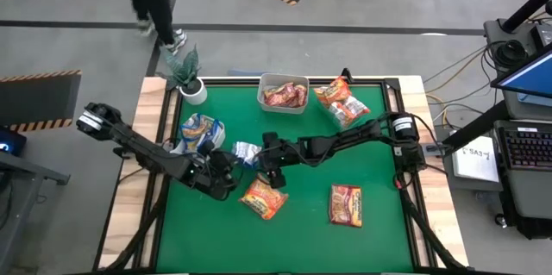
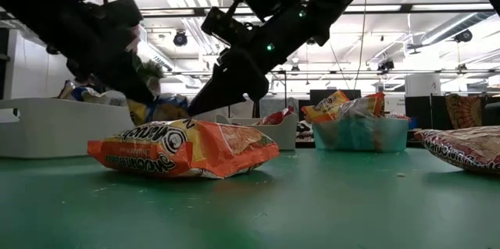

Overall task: Sort Maruchan noodles
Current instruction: Put the blue noodle pack into the white bin

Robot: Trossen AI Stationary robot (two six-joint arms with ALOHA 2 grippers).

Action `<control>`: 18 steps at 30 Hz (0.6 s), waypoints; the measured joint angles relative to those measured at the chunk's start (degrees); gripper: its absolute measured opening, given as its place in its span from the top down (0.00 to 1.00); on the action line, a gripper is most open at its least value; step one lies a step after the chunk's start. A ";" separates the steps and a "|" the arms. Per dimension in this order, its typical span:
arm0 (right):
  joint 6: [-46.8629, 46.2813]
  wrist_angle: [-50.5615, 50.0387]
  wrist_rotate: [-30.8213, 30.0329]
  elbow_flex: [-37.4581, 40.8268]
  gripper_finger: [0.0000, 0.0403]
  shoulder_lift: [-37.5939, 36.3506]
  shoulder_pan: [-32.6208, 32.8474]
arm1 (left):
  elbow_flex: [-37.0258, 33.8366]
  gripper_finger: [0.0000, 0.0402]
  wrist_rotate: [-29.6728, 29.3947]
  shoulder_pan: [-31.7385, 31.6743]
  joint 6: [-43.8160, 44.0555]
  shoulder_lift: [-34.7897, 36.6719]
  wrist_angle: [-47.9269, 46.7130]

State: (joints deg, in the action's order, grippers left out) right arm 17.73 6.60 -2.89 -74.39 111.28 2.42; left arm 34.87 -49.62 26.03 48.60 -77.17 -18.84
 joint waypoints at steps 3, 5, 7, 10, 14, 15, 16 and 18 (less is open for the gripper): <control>-0.36 -0.30 -1.14 0.00 0.46 0.18 -0.02 | 1.08 1.00 0.04 -0.74 -0.02 0.25 0.05; -1.36 -0.28 -4.25 0.00 0.46 0.18 -0.02 | 1.62 1.00 0.04 -0.98 0.13 0.46 -0.18; -1.63 -0.30 -6.97 0.00 0.46 0.18 -0.02 | 2.22 1.00 0.07 -1.22 0.16 0.46 0.17; -2.05 0.42 -7.66 0.00 0.46 0.18 -0.02 | 2.98 1.00 0.06 -1.47 0.35 0.46 -0.03; -2.73 1.98 -7.70 0.00 0.46 0.18 -0.04 | 4.07 1.00 0.06 -1.56 -0.36 0.51 0.49; -2.72 2.61 -7.70 0.02 0.46 0.31 -0.04 | 4.26 1.00 0.06 -1.61 -0.52 0.51 0.47; -2.66 3.59 -7.70 0.02 0.46 0.50 -0.04 | 4.47 1.00 0.08 -1.75 -0.82 0.51 0.36; -1.75 5.33 -7.74 0.01 0.46 1.12 -0.07 | 4.81 1.00 0.23 -1.96 -1.46 0.51 0.47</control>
State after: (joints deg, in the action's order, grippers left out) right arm 15.98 11.94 -10.63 -74.38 112.40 2.35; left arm 39.68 -49.38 24.07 47.14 -76.66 -18.37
